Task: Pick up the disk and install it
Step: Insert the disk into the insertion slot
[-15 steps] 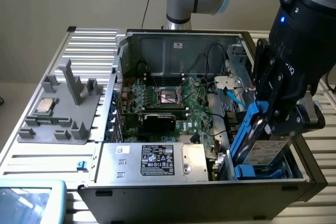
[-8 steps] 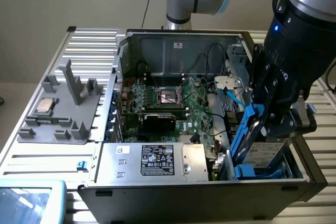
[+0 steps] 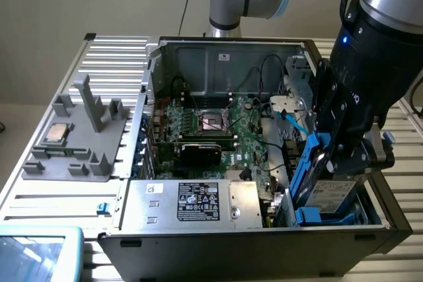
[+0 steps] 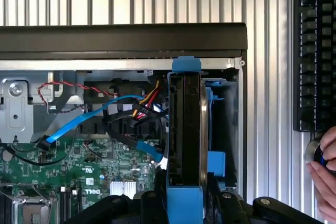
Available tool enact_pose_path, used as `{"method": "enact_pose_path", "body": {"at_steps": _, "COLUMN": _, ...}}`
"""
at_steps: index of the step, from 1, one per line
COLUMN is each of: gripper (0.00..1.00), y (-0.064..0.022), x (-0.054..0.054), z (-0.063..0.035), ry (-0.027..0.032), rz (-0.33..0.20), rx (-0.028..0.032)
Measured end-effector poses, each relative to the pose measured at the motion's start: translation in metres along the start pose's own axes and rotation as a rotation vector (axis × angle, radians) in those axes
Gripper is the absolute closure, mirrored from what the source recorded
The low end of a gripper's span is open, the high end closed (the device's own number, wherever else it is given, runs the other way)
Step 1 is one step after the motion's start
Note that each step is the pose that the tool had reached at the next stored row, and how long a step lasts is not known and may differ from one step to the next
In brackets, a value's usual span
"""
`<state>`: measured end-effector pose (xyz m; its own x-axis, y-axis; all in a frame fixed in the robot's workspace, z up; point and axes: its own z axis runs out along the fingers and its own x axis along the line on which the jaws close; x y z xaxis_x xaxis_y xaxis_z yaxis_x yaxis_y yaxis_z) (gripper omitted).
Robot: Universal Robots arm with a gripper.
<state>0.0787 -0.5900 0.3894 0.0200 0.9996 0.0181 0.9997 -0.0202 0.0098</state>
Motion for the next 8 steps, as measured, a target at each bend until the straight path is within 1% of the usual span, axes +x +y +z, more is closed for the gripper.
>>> {"method": "enact_pose_path", "body": {"at_steps": 5, "gripper": 0.63, "y": 0.0000, "x": 0.0000, "z": 0.0004, "ry": 0.0001, "rz": 0.000, "rx": 0.0000}}
{"method": "enact_pose_path", "body": {"at_steps": 8, "gripper": 0.63, "y": 0.0000, "x": 0.0000, "z": 0.0025, "ry": 0.0003, "rz": 0.000, "rx": 0.0000}}
